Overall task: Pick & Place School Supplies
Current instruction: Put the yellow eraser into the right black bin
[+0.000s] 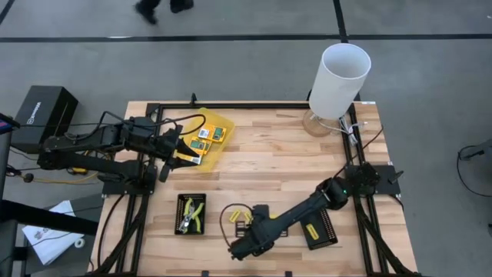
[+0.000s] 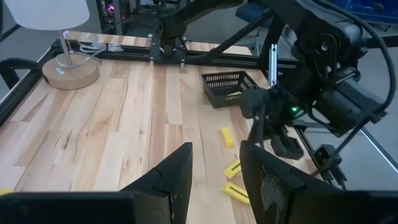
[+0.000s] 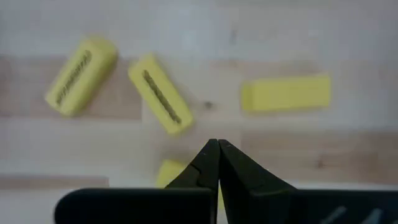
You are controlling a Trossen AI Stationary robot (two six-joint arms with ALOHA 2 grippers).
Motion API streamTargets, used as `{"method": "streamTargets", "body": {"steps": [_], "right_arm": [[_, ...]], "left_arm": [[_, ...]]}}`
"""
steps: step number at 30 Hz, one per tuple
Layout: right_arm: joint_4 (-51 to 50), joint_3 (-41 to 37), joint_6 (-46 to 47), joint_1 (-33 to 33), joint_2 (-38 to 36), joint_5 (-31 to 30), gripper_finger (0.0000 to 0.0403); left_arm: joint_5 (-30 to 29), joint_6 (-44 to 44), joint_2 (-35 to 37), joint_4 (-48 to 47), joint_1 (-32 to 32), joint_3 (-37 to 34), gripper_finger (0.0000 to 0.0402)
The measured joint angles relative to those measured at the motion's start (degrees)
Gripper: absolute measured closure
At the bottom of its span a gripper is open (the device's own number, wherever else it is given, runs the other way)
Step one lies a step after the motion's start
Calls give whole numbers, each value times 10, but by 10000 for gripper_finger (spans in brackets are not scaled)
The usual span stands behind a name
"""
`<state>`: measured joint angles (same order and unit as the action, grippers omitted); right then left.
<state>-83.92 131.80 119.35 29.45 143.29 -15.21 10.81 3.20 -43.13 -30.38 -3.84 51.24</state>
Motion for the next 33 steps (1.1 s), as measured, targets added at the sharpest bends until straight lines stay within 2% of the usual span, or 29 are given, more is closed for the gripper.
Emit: {"method": "streamTargets", "body": {"steps": [2,8,15,23,33], "right_arm": [[-33,-1,-2,-4,-6,-13,403],[-41,-1,-2,-1,-8,-33,403],[-50,-1,-7,4,-8,-92,403],[-59,-8,-15,33,-4,-156,403],[-22,-69,-13,82,-2,-148,403]], "left_arm": [[0,-7,0,0,0,0,273],[0,-21,0,-1,0,0,273],[-5,-15,0,-1,0,0,273],[-56,41,0,2,-4,0,273],[-73,84,0,8,-55,0,273]]}}
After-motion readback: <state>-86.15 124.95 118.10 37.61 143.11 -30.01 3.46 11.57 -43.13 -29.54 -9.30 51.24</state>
